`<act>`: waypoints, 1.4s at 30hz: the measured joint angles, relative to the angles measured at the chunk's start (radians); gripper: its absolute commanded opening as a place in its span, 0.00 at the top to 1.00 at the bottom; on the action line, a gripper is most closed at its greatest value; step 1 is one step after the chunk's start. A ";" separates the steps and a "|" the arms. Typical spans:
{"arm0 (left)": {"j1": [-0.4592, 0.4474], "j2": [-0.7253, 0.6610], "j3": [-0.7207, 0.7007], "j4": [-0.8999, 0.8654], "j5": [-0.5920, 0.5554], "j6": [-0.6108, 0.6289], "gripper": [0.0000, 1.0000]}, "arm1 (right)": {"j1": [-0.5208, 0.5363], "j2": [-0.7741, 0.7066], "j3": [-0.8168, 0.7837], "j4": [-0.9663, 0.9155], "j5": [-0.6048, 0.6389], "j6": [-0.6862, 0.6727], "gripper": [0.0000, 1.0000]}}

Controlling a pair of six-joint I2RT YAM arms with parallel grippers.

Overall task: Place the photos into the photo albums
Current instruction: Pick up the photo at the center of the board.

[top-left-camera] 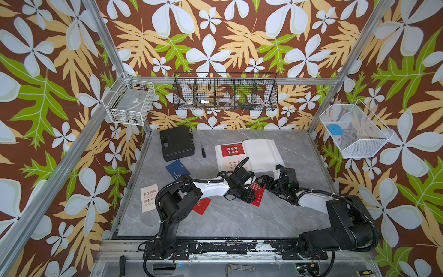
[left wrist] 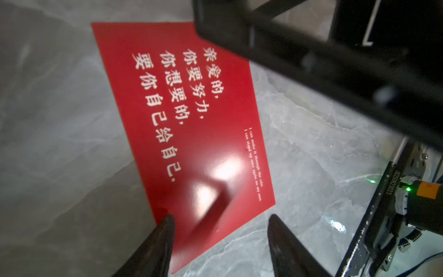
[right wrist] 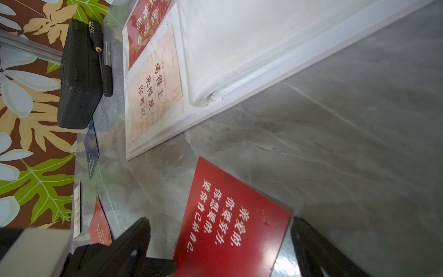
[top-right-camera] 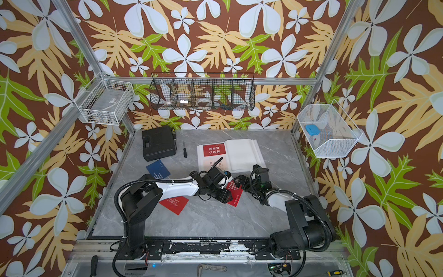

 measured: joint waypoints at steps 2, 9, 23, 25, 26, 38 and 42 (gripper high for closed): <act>0.000 0.000 -0.006 0.009 -0.002 0.000 0.36 | 0.000 -0.005 -0.005 -0.002 -0.003 -0.008 0.05; 0.000 0.000 -0.012 0.021 -0.010 0.001 0.36 | 0.000 0.024 -0.017 0.043 -0.039 -0.022 0.08; 0.000 0.011 -0.010 0.045 -0.021 0.016 0.36 | 0.001 0.095 -0.065 0.217 -0.160 -0.005 0.21; 0.000 0.014 -0.008 0.049 -0.021 0.016 0.36 | 0.001 0.104 -0.073 0.238 -0.170 0.002 0.25; 0.000 0.015 -0.008 0.051 -0.021 0.016 0.36 | 0.001 0.111 -0.078 0.253 -0.179 0.006 0.26; 0.007 0.024 -0.007 0.071 -0.010 0.016 0.37 | 0.001 0.143 -0.090 0.296 -0.219 0.008 0.51; 0.011 0.024 -0.008 0.072 -0.002 0.017 0.36 | 0.001 0.149 -0.090 0.285 -0.221 0.008 0.65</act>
